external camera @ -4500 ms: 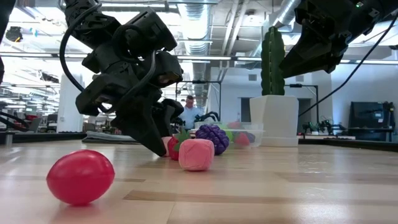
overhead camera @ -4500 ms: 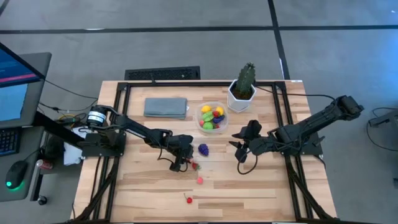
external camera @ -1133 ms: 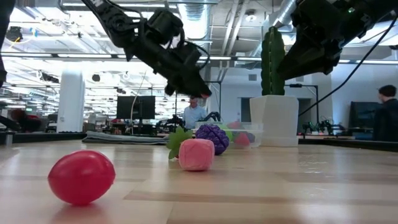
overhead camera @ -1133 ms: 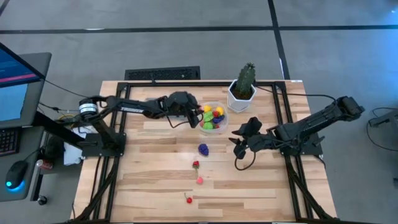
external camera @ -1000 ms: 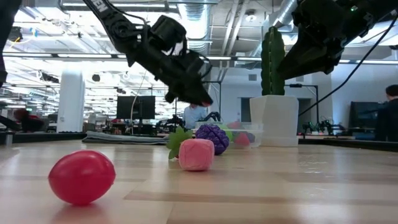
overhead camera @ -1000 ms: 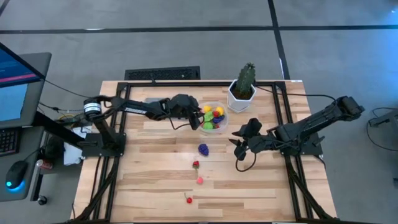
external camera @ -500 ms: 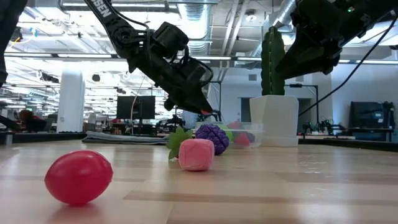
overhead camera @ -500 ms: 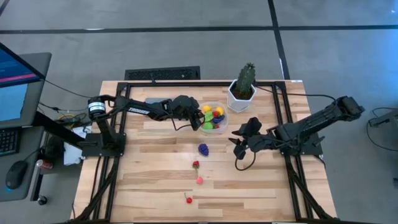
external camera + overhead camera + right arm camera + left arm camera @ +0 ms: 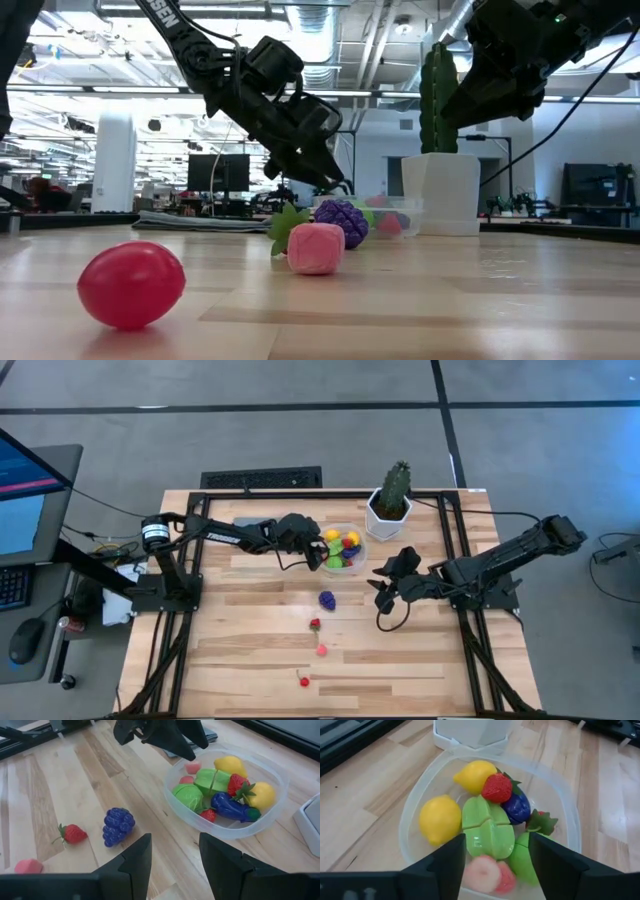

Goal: Pick and placing Produce into tupperware
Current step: Put the top peach into the transparent bin, then put the strawberry into the transparent bin

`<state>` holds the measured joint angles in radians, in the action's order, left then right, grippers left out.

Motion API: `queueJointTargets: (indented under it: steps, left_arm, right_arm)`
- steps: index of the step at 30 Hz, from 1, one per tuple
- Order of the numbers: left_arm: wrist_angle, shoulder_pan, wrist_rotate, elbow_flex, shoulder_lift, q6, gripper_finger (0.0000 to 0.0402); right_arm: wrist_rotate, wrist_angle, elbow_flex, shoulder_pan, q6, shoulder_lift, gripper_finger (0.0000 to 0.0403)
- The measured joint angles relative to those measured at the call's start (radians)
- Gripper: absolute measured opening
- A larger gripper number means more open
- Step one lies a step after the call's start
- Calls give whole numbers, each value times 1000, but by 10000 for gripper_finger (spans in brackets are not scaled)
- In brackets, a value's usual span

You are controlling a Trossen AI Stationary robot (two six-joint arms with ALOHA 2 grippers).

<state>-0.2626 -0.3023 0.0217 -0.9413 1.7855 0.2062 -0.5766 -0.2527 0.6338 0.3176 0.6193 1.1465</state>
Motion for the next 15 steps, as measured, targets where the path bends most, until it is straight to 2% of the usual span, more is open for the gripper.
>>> queueJointTargets:
  steps: [3, 7, 10, 15]
  left_arm:
    - [6, -1, 49, 0, -7, -9, 219]
    - [60, -1, 183, -32, -42, -56, 225]
    - [184, 5, 292, -78, -75, -129, 225]
    - [429, 36, 416, -149, -123, -266, 225]
  right_arm:
    - [0, 0, 0, 0, 0, 0, 187]
    - [3, 0, 0, 2, 0, 0, 187]
    - [3, 0, 0, 3, 0, 0, 187]
    - [3, 0, 0, 3, 0, 0, 187]
